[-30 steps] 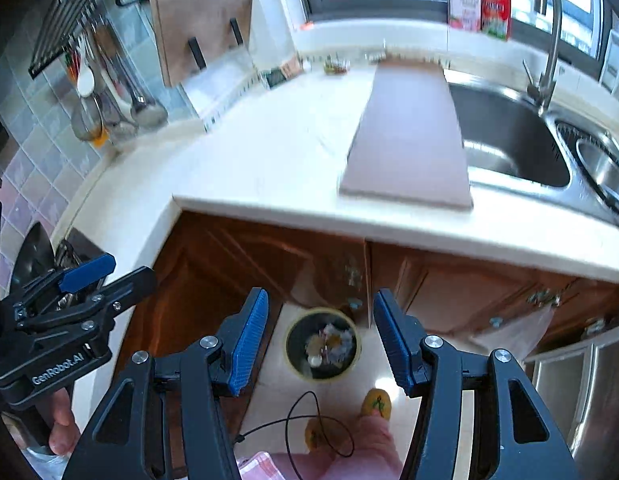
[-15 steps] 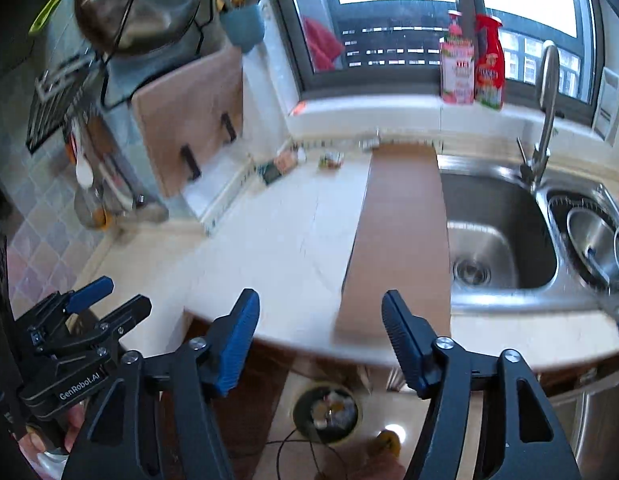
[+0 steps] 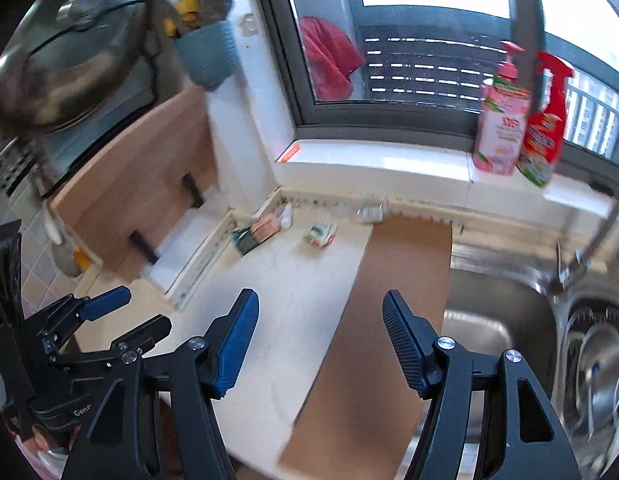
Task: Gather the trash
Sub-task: 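Raise both tools back toward the trash by the window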
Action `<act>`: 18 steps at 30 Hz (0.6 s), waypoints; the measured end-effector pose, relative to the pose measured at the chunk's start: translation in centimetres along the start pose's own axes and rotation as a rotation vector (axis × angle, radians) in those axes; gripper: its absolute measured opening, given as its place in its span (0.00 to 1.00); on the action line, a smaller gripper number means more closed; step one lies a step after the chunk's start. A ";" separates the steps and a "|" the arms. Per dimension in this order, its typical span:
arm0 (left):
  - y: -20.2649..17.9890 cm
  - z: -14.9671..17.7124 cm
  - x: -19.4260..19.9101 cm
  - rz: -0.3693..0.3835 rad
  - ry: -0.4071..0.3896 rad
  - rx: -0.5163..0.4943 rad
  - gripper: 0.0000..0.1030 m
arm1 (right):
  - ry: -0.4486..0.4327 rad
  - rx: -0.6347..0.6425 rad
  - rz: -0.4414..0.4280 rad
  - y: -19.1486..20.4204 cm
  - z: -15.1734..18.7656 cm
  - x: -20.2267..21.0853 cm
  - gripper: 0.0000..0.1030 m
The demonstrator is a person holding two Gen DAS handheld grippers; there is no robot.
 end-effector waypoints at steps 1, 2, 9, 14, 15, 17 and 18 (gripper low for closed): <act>-0.3 -1.5 -2.0 -0.001 0.019 0.014 0.64 | 0.007 0.009 -0.005 -0.9 -1.6 -1.6 0.64; -0.5 -2.4 -3.6 -0.005 0.032 0.025 0.64 | 0.015 0.012 -0.005 -2.0 -3.3 -3.4 0.64; -1.0 -7.6 -15.9 -0.061 0.118 0.073 0.63 | 0.045 0.020 -0.018 -7.5 -10.7 -16.6 0.64; -0.7 -8.2 -23.3 -0.071 0.166 0.112 0.62 | 0.115 -0.020 -0.023 -10.5 -11.8 -26.4 0.63; -0.4 -8.0 -24.4 -0.071 0.175 0.124 0.62 | 0.127 -0.025 -0.019 -11.2 -12.1 -28.3 0.62; 0.0 -7.5 -26.4 -0.075 0.199 0.146 0.61 | 0.148 -0.027 -0.017 -12.3 -12.4 -31.8 0.60; 0.3 -7.2 -27.1 -0.075 0.208 0.156 0.60 | 0.158 -0.026 -0.012 -12.7 -12.5 -33.2 0.58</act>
Point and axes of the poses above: each gripper's, at about its wrist camera, not at the fingertips, and x roughly against the way its jaws point, y to its left, z to its underside, the point moved 8 cm from there along -x, roughly the way its jaws point, and after that the axes turned 2 degrees about -z, right-handed, at the moved point
